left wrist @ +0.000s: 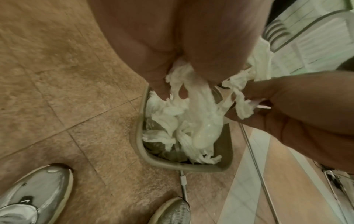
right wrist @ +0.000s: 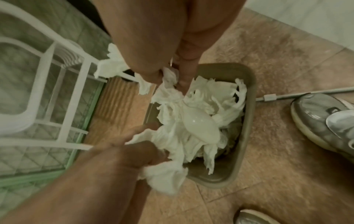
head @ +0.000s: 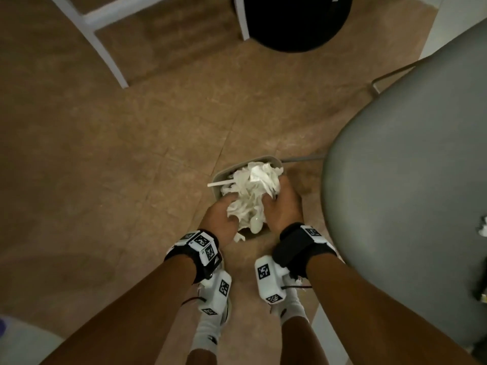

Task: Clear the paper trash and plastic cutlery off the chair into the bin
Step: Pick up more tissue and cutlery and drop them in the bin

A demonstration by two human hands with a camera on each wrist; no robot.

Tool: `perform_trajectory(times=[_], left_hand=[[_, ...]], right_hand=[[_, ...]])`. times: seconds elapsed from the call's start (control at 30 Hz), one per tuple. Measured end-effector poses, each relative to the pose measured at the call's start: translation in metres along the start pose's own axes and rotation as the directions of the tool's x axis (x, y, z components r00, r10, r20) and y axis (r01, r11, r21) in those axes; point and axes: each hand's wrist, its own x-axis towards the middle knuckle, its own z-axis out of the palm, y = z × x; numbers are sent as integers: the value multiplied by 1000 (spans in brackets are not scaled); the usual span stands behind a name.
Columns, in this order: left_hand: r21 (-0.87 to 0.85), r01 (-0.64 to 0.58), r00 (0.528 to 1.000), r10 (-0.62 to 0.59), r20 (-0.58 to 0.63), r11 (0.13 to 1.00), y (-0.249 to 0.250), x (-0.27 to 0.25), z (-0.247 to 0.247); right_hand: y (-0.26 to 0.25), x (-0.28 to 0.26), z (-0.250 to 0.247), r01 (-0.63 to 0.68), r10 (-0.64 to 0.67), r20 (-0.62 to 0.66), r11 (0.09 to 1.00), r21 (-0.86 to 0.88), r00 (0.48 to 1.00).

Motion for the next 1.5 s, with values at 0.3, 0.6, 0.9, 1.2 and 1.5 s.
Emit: perform_trajectory(times=[0.3,0.6,0.9,1.2,1.5], left_hand=[[70,-29,969,45,-243,997,-13,18,-4],[31,-74,995,75,-65,997,2,28,14],[482,-116,970,204,-134,868,21,28,29],[331,-108,988,65,138,937,35,10,15],[453,-141,988,153,11,880,106,-23,-41]], right_hand=[[36,51,49,81,-72,39,928,-363,997],[53,45,45,63,131,297,824,-563,946],[31,15,14,-20,60,107,940,-342,992],[19,-13,5,-11,34,145,988,-152,989],[-64,-42,-78,125,-130,144,991,50,981]])
